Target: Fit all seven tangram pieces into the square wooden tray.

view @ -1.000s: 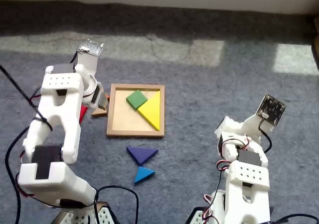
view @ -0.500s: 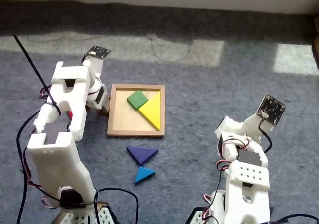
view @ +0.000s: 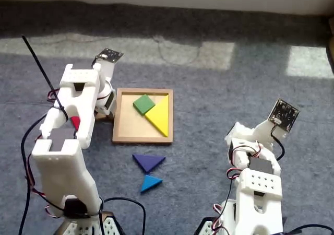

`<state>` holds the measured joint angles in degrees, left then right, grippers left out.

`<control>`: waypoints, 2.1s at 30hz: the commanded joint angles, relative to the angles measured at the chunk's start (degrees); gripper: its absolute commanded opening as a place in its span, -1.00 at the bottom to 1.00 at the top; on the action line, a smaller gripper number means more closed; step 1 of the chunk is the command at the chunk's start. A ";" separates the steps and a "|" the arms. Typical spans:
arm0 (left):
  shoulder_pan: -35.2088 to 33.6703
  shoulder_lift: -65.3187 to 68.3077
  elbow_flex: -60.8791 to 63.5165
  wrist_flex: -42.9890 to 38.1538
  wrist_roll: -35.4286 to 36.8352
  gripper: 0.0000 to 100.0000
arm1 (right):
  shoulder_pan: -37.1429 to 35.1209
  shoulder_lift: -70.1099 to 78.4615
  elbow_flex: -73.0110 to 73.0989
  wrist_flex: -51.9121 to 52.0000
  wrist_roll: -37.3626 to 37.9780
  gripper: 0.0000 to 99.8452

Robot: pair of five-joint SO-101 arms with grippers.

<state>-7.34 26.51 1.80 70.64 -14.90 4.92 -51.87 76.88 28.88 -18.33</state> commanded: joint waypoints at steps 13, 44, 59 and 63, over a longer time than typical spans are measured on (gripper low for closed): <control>10.51 -18.24 -1.71 9.23 -5.89 -0.72 | -0.40 -0.92 -0.57 -1.63 2.73 -0.68; 24.13 5.14 -23.16 3.52 -43.60 -0.70 | -2.07 -0.75 -0.13 -5.67 2.90 -0.68; 21.32 7.52 -35.91 12.92 -43.52 -0.49 | -2.15 -0.75 -0.22 -5.76 2.99 -0.68; 19.47 8.57 -34.95 11.16 -43.43 -0.53 | -2.24 -0.75 -0.22 -5.76 2.99 -0.68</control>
<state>13.93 34.77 -31.34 82.77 -58.24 3.34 -51.87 76.88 24.22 -15.96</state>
